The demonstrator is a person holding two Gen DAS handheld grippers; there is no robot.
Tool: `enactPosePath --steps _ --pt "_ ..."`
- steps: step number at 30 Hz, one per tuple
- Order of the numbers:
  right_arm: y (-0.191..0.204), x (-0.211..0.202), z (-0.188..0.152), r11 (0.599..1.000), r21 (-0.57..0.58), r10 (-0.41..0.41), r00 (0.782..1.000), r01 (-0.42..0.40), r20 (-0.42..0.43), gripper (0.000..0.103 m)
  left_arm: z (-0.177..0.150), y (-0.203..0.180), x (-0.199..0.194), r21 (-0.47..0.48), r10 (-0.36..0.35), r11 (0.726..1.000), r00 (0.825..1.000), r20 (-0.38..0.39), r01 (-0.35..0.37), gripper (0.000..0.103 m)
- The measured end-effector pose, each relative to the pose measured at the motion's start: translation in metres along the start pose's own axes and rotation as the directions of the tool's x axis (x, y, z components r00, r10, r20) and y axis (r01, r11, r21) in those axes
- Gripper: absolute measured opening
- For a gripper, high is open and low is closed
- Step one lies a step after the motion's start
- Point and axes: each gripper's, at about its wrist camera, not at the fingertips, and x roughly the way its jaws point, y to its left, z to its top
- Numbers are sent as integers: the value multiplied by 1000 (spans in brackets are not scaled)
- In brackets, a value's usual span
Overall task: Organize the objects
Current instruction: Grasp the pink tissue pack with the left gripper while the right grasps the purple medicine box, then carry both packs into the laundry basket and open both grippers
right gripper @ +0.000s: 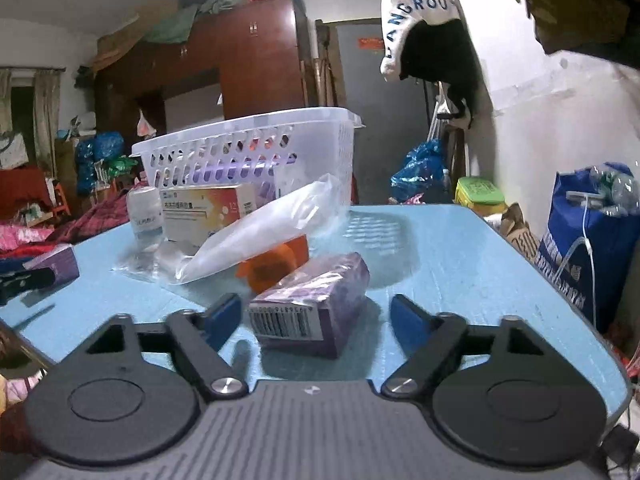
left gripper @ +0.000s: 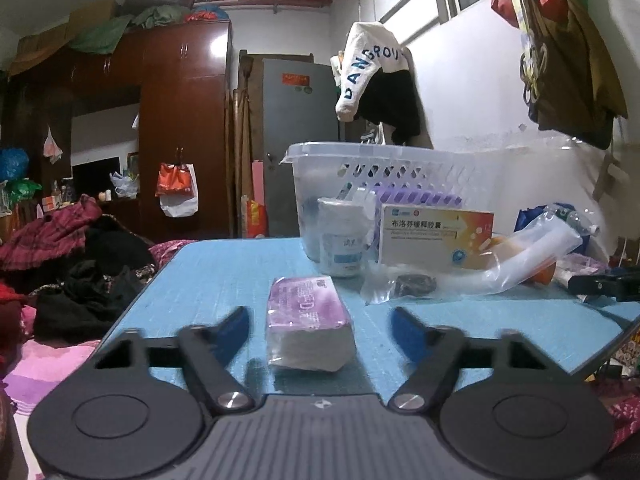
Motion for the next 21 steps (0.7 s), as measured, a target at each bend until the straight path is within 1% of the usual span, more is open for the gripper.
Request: enactPosePath --steps 1,2,3,9,14,18,21 --pt "3 1 1 1000 -21 -14 1000 14 -4 68 0 0 1 -1 -4 1000 1000 -5 4 62" --pt "4 1 1 999 -37 -22 1000 21 -8 63 -1 0 2 -4 -6 1000 1000 -9 6 53" --pt "4 1 1 999 -44 -18 1000 17 -7 60 -2 0 3 -7 -7 1000 1000 -14 7 50" --pt "1 -11 4 997 -65 -45 998 48 45 58 -1 -6 -3 10 -26 1000 999 22 26 49" --pt "-8 -27 14 996 -60 -64 993 70 102 58 2 -7 -8 7 -64 998 997 51 64 49" --pt "-12 -36 24 997 -65 -43 990 52 134 58 6 -12 -12 2 -102 995 991 82 102 49" --pt "-13 -40 31 998 -68 5 987 6 160 57 15 -18 -12 8 -126 992 987 96 126 49"
